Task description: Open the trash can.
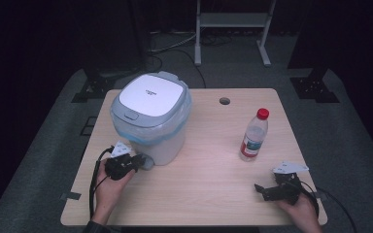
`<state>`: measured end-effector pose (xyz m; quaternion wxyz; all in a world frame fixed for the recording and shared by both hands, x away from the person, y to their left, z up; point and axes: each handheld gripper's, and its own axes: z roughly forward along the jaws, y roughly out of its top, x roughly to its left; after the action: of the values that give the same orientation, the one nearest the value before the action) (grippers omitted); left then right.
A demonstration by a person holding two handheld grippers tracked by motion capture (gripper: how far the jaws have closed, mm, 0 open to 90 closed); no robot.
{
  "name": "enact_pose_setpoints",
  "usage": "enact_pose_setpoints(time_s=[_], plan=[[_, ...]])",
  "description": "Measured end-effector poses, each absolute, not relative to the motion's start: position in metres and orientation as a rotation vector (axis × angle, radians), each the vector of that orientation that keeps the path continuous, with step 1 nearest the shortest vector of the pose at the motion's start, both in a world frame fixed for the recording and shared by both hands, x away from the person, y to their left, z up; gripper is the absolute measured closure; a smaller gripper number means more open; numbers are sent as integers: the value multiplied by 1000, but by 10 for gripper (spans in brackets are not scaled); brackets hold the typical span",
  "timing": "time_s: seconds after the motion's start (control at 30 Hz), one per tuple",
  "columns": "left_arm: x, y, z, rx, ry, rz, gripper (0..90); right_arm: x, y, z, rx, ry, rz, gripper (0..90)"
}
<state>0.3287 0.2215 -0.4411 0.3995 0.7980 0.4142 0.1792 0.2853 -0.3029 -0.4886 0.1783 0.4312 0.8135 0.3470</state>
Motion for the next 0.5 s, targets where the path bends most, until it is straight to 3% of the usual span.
enact_pose_setpoints(time_s=[0.27,0.5], plan=[[334,222,-443,2010,1094,434,893,285,-303,-489,1220,2301,982,15],[338,220,-446,2029,1105,427,900,285,-303,-489,1220,2301,981,15]])
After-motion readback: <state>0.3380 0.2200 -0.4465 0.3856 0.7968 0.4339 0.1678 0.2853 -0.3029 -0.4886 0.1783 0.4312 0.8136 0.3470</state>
